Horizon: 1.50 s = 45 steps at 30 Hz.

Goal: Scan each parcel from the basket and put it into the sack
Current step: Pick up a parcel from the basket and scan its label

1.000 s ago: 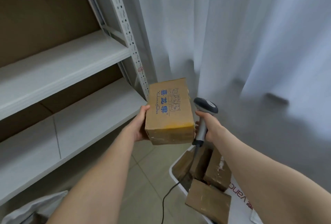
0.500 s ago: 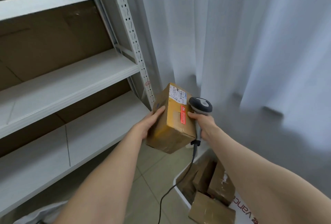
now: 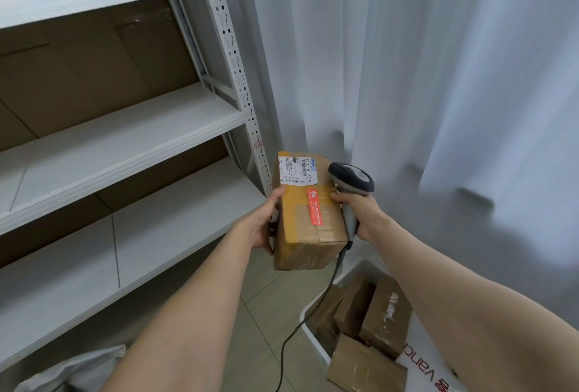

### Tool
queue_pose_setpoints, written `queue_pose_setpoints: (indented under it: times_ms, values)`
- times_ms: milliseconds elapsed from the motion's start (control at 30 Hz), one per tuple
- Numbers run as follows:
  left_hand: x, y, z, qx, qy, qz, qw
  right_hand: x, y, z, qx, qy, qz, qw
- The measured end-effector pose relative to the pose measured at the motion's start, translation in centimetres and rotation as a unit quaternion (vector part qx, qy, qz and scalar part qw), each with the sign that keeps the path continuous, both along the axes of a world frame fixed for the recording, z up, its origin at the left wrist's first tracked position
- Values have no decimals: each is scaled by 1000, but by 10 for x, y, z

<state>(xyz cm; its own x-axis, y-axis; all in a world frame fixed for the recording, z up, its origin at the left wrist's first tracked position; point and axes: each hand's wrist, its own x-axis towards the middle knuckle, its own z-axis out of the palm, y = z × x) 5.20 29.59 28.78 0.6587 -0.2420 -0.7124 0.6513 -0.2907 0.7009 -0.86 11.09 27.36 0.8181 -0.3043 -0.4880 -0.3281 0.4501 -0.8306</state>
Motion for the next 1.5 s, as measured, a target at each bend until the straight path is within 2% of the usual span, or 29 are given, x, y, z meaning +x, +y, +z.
queue_pose_setpoints:
  times_ms: [67, 167, 300, 467, 600, 733, 867, 967, 1067, 1167, 1267, 1500]
  values:
    - [4, 1, -1, -51, -16, 39, 998, -2, -1, -1, 52, -13, 9, 999]
    - [7, 3, -4, -81, -41, 61, 994, -3, -1, -3, 47, -1, 21, 999]
    - [0, -1, -6, -76, -26, 40, 996, 0, 0, -6, -7, 22, 42, 999]
    - [13, -8, -5, -64, -80, 74, 992, -4, 0, -10, -32, 27, 64, 997]
    - [23, -10, 3, -29, -41, 66, 997, -7, -7, -18, -106, 20, 116, 987]
    - [35, -8, 3, -3, -47, 136, 990, -7, -6, -17, -139, -4, 146, 980]
    - [32, -6, 5, -22, -18, 137, 990, -6, -4, -12, -115, -2, 121, 986]
    - [25, -7, 5, -18, -35, 132, 990, -5, -3, -12, -113, 11, 84, 990]
    - [21, -12, 0, -2, -58, 97, 994, -4, -3, -13, -138, 18, 59, 989]
    - [16, -22, 0, 119, -66, 2, 991, -4, 0, -15, -149, 34, 65, 986]
    - [16, -32, -4, 237, -125, -93, 959, -5, 6, -16, -156, 34, 73, 984]
    - [9, -45, -9, 309, -133, -228, 914, -10, 7, -26, -169, 48, 78, 981]
